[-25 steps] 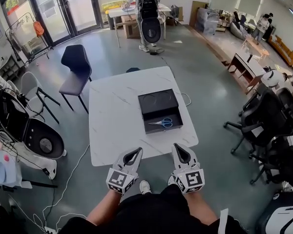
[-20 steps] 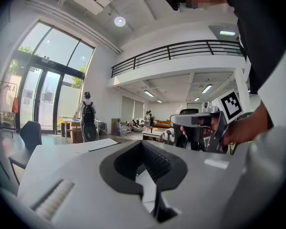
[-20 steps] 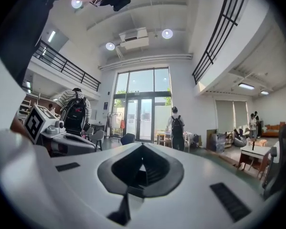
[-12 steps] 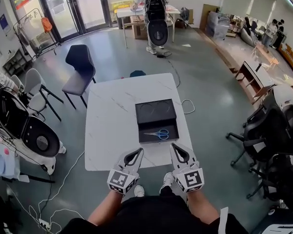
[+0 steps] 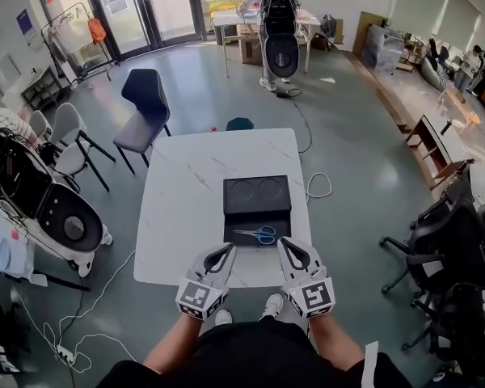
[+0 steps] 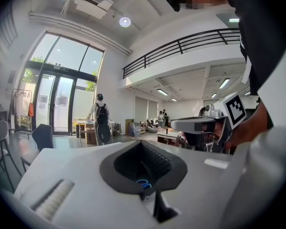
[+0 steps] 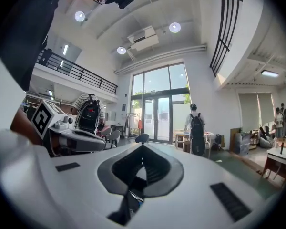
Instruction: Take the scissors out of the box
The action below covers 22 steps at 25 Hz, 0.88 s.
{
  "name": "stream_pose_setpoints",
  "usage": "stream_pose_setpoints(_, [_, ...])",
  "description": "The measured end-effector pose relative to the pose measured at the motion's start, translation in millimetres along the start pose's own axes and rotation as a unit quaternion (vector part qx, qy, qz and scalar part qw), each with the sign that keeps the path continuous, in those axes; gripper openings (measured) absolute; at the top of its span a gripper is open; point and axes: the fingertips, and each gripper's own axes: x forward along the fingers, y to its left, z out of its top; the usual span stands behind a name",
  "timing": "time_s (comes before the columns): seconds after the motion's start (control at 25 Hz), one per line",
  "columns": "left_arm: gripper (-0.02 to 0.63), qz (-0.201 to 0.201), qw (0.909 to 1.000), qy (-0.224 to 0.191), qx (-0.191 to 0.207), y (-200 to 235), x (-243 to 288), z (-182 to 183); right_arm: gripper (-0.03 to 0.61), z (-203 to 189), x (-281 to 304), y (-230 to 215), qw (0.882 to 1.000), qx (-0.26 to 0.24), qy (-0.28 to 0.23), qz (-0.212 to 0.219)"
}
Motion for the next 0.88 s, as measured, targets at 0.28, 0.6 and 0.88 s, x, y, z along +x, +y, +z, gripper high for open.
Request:
stream_pose_setpoints(0.28, [0.009,0.044,0.999,-0.001,0.001,1,18,5,0.008,-5,7,-19,0.999,0.02,-0.003,0.046])
stream_pose_setpoints(0.6, [0.009,0.046,0.9985,0.022,-0.021,10,16,-9,0.008,-22,36,-23,0.996,0.022,0.03,0.079])
stream_pose_setpoints(0.88, [0.009,0.037,0.9988,0.025,-0.021,30,19,-15,0.008,-41,63,-27,0.993,0.015,0.076,0.093])
